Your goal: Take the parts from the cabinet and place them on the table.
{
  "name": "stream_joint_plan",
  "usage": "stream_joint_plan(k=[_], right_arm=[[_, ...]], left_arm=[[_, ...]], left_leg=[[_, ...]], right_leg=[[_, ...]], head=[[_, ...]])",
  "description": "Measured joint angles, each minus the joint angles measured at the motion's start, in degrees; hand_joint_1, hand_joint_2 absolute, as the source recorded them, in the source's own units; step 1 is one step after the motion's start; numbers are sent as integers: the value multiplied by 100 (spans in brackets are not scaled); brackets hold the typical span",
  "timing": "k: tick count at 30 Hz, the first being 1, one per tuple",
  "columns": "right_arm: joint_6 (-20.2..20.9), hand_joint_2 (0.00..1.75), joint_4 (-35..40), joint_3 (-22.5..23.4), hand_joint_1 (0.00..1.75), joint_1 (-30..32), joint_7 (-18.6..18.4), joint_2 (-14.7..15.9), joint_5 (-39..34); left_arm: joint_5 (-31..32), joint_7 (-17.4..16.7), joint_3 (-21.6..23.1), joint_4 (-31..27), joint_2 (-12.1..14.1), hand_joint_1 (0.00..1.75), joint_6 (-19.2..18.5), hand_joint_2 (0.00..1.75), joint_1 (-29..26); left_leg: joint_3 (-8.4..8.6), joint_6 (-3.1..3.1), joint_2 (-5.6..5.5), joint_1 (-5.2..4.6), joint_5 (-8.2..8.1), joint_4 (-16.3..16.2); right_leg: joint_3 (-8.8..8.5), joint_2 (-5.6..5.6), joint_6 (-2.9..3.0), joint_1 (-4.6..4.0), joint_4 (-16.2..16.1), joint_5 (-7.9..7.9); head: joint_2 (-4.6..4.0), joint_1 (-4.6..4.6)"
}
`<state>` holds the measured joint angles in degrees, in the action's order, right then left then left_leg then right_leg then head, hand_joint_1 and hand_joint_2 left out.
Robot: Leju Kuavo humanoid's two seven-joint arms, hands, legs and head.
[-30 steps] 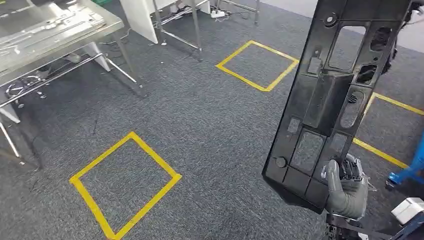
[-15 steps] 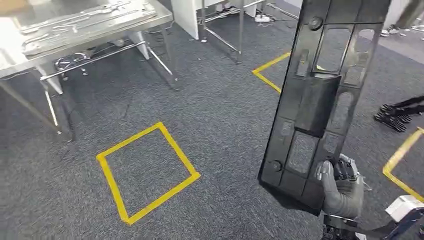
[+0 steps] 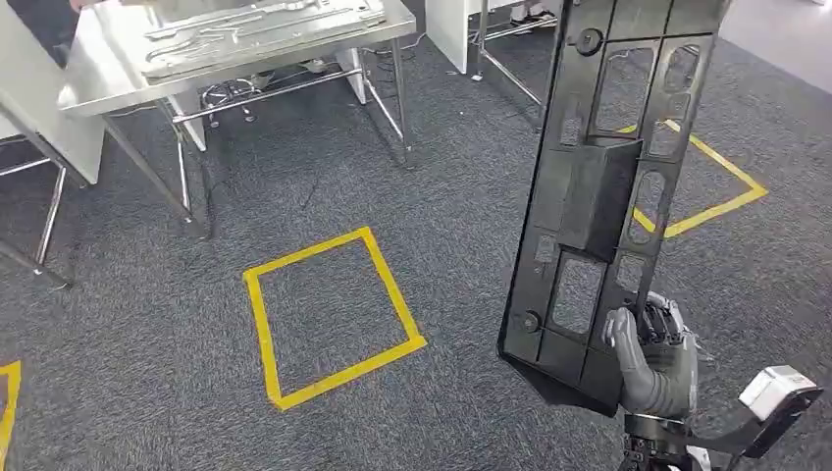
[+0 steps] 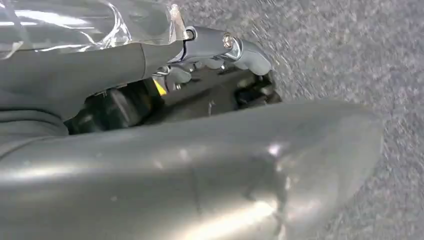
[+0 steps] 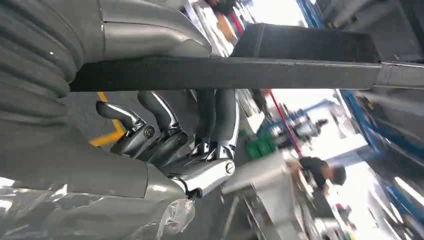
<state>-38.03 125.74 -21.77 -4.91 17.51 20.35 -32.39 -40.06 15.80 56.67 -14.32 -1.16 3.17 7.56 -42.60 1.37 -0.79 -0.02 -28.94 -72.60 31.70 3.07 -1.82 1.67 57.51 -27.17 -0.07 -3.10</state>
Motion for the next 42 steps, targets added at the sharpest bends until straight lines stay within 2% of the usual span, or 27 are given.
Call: stream_joint_plan(k=[2,3,4,8,10,11,13,14,15,16,18,19,20,23,24,25,26,28,29,30,32,33,34,35,38,40,42], right_arm=[[2,175,-4,-92,175,-135,-92,0,53],[2,175,-4,-127,175,-184,-122,2,72],[-2,175,-7,-153,175,-232,-166,4,99],[7,175,-15,-315,175,-457,-315,20,125],[9,175,-26,-339,175,-494,-321,33,140],[9,175,-28,-346,175,-506,-324,48,153],[13,175,-42,-378,175,-509,-337,72,155],[17,175,-50,-405,175,-512,-354,79,153],[28,175,-59,-422,175,-514,-361,81,153],[33,175,-57,-435,175,-525,-361,90,153],[44,175,-61,-453,175,-567,-361,109,127],[59,175,-77,-461,175,-601,-359,122,114],[74,175,-76,-472,175,-622,-361,125,103],[118,175,-85,-510,175,-664,-359,122,98],[122,175,-90,-509,175,-683,-359,125,96],[125,175,-90,-509,175,-685,-352,125,96],[127,175,-90,-509,175,-686,-339,127,90],[136,175,-90,-512,175,-687,-315,127,33],[144,175,-90,-512,175,-687,-297,129,0],[151,175,-90,-516,175,-688,-276,127,-35],[181,175,-90,-520,175,-718,-245,127,-68],[188,175,-90,-520,175,-735,-230,127,-70],[197,175,-92,-522,175,-734,-210,127,-74],[201,175,-90,-522,175,-736,-188,127,-76],[251,175,-105,-547,175,-723,-136,118,-92],[264,175,-109,-560,175,-710,-98,116,-103],[284,175,-114,-560,175,-711,-83,122,-109]], left_arm=[[-15,18,15,0,-44,0,2,0,9],[-20,22,24,0,-59,0,7,0,28],[-20,22,35,0,-68,0,11,0,66],[-59,22,66,0,-146,0,31,0,72],[-101,6,66,7,-170,0,59,0,44],[-109,7,66,4,-179,0,59,0,56],[-114,7,66,4,-236,0,50,0,54],[-118,7,68,4,-254,0,48,0,44],[-124,7,70,4,-269,0,48,0,36],[-129,7,70,4,-271,0,48,0,32],[-136,7,70,7,-273,0,48,0,33],[-142,7,72,7,-269,0,50,0,43],[-146,9,72,7,-273,0,52,0,42],[-160,9,72,7,-273,0,61,0,14],[-160,7,72,9,-271,0,68,0,9],[-157,4,72,9,-273,0,74,0,23],[-157,4,72,9,-273,0,85,0,40],[-162,2,72,9,-273,0,94,0,62],[-182,4,72,7,-273,0,105,0,74],[-203,7,72,7,-271,0,111,0,105],[-225,2,72,9,-260,0,138,0,132],[-227,4,72,9,-247,0,151,0,144],[-227,4,72,9,-173,0,171,0,163],[-225,4,74,7,-192,0,179,0,194],[-214,7,72,7,-142,0,192,0,218],[-214,2,72,9,-114,0,203,0,216],[-197,-2,72,9,-103,0,197,0,242]], left_leg=[[499,132,125,-72,495,984],[767,264,465,-160,686,1502],[804,269,564,-196,631,1606],[847,231,318,-195,653,1718],[956,264,192,-114,692,1776],[959,292,131,-104,686,1776],[962,297,-46,-91,676,1774],[968,296,-131,-76,674,1774],[979,282,-223,-50,666,1771],[993,248,-313,-10,650,1753],[983,119,-452,44,561,1637],[934,54,-491,23,503,1542],[901,49,-531,20,477,1519],[901,23,-568,42,489,1562],[875,0,-414,33,443,1486],[768,-23,-187,26,319,1248],[578,-45,-68,36,140,852],[56,-46,23,36,-192,-109],[-89,-25,26,32,-196,-327],[-93,17,26,13,-76,-252],[270,195,28,-64,407,541],[525,335,35,-137,625,1075],[707,536,129,-238,632,1449],[790,530,233,-228,570,1574],[940,539,161,-269,564,1799],[1235,500,119,-200,615,1967],[1277,501,80,-161,606,1966]], right_leg=[[-75,140,1,-35,-1,-46],[-112,203,1,-37,-14,-70],[-132,280,-45,-78,-13,-110],[-232,476,-142,-82,-42,-184],[-110,-101,-178,-33,328,-373],[134,-231,-194,-26,777,-589],[656,-279,-252,-27,1646,-872],[791,-278,-274,-15,1796,-840],[782,-278,-307,3,1656,-667],[643,-279,-345,33,1273,-390],[211,-386,-499,149,255,150],[188,-513,-498,136,155,31],[205,-513,-310,139,159,48],[211,-419,-155,124,169,43],[187,-398,-122,104,158,45],[177,-381,-93,103,157,38],[176,-371,-79,91,157,33],[175,-340,-47,61,157,-3],[165,-325,-33,42,157,-14],[135,-304,-19,16,157,-35],[47,-276,2,-56,149,-96],[-7,-244,12,-78,129,-121],[-56,-221,18,-49,91,-136],[-87,-231,-10,-93,37,-163],[-230,-135,-88,-26,28,-8],[-231,-194,-109,-29,213,-131],[212,-288,-159,-28,949,-427]], head=[[0,0],[-2,0],[0,0],[0,2],[0,4],[0,7],[0,4],[0,7],[0,7],[0,7],[0,9],[0,15],[0,9],[0,4],[0,2],[-2,-2],[0,0],[0,-2],[0,0],[0,0],[0,0],[0,0],[0,8],[0,17],[0,13],[-2,22],[0,24]])
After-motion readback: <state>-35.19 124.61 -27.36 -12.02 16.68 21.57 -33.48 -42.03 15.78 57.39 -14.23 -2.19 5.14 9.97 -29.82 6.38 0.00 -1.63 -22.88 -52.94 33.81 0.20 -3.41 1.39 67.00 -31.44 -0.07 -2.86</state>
